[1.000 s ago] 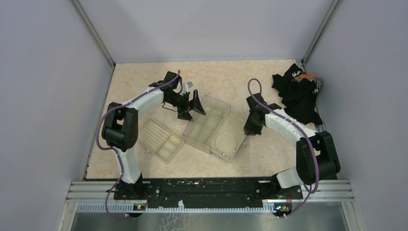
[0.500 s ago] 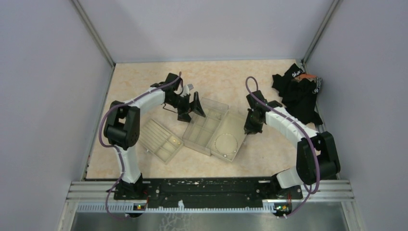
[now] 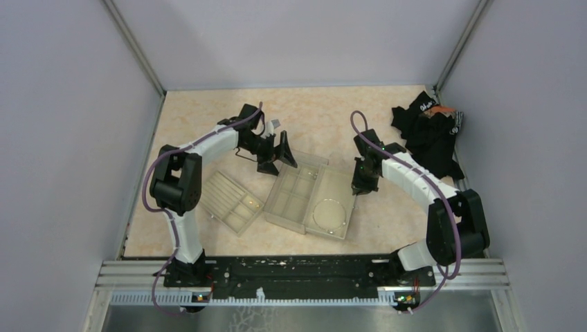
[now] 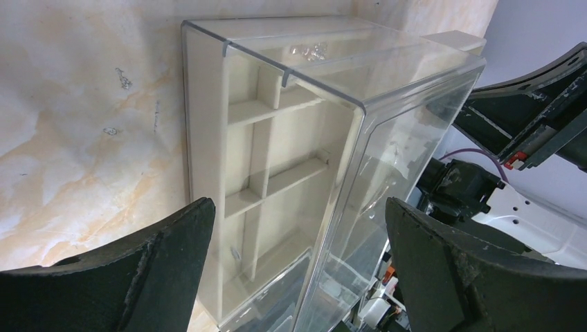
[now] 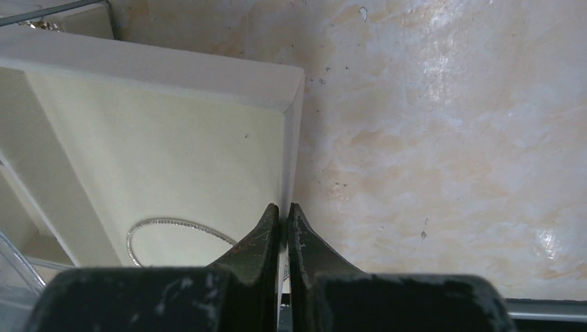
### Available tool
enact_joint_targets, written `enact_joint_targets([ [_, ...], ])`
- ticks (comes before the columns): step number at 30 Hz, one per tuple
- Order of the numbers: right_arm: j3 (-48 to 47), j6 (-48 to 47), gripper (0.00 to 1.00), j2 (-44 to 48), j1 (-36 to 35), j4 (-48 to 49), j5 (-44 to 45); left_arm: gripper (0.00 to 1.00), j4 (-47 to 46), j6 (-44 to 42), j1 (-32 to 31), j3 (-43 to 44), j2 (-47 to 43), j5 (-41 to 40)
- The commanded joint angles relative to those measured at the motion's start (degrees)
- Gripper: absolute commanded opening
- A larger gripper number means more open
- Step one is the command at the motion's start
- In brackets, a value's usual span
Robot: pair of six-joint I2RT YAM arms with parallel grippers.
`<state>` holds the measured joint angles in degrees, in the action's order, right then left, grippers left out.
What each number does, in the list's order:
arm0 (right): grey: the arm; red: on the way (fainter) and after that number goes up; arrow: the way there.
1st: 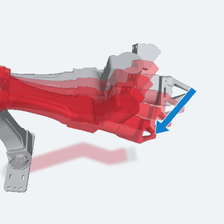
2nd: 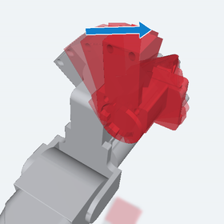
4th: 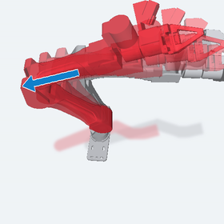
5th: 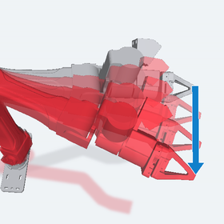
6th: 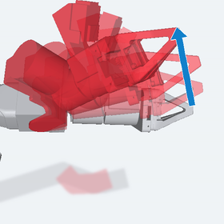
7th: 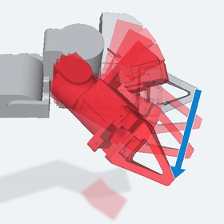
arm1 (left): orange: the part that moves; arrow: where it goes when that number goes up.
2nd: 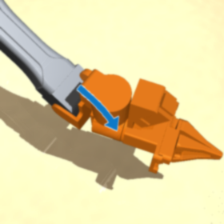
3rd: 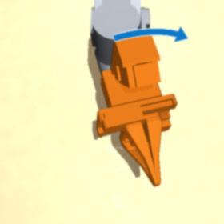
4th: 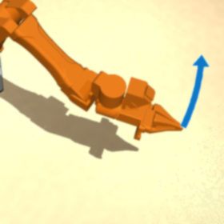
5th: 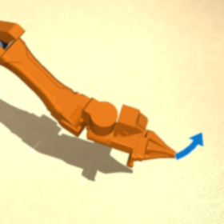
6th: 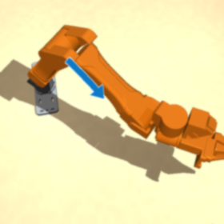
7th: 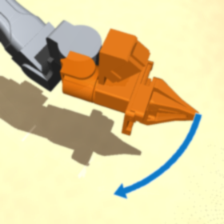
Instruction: Organize the mixed jewelry
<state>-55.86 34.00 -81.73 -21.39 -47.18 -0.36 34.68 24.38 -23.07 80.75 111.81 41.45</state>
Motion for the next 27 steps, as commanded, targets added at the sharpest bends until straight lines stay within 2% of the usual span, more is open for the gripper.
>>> enact_joint_targets([
  [1, -2.7, -0.6, 0.00, 1.2, -1.0, -0.3, -2.5, 0.99, -0.9, -0.2, -0.3, -0.1, 0.0, 1.1],
  [18, 3.0, 1.1, 0.00, -0.9, -1.1, 3.0, -0.9, 0.99, -2.0, 0.4, -0.3, -0.8, -0.3, 1.5],
  [27, 2.4, 1.8, 0.00, -0.3, -1.2, 2.6, -0.6, 0.99, -2.2, 0.6, -0.3, -0.9, -0.4, 1.8],
])
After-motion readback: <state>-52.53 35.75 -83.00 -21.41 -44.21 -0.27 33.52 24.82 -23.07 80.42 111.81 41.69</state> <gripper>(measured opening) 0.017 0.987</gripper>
